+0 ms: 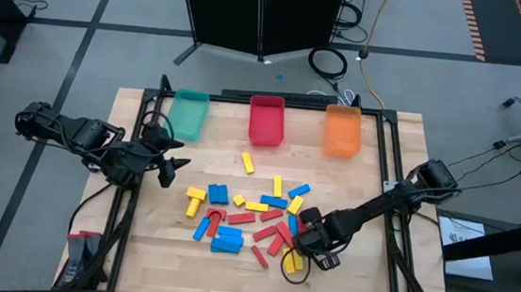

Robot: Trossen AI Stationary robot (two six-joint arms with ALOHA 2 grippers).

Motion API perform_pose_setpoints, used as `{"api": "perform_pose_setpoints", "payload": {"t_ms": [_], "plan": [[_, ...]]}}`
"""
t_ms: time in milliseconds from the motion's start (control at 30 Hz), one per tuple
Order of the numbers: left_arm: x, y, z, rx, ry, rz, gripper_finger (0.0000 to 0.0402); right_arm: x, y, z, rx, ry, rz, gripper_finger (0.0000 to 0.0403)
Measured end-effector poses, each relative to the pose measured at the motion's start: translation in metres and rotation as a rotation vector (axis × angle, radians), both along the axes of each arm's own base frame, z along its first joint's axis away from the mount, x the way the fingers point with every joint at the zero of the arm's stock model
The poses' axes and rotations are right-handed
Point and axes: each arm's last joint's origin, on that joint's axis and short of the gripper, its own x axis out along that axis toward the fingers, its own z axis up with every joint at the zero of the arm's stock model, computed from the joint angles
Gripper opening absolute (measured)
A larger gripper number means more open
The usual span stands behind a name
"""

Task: Sort blocks
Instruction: Put the yellow block into the orange bin

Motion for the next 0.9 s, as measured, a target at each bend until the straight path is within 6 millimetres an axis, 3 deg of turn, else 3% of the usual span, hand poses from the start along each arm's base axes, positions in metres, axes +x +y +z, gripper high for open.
{"api": "perform_pose_setpoints", "payload": {"t_ms": [200, 400, 633, 900], "plan": [[0.000, 0.000, 0.000, 0.000, 0.000, 0.000, 0.0267, 0.000, -0.011, 0.041, 0.120, -0.139, -0.224, 0.0083], [0.001, 0.000, 0.001, -0.006, -0.014, 0.001, 0.0267, -0.013, -0.041, 0.093, 0.134, -0.369, -0.537, 0.0083], [0.001, 0.000, 0.001, -0.004, -0.014, 0.005, 0.0267, -0.046, -0.094, 0.139, -0.018, -0.610, -0.939, 0.0083], [0.001, 0.002, 0.002, 0.042, -0.030, 0.053, 0.0267, -0.078, -0.164, 0.160, -0.228, -0.714, -1.301, 0.0083]]}}
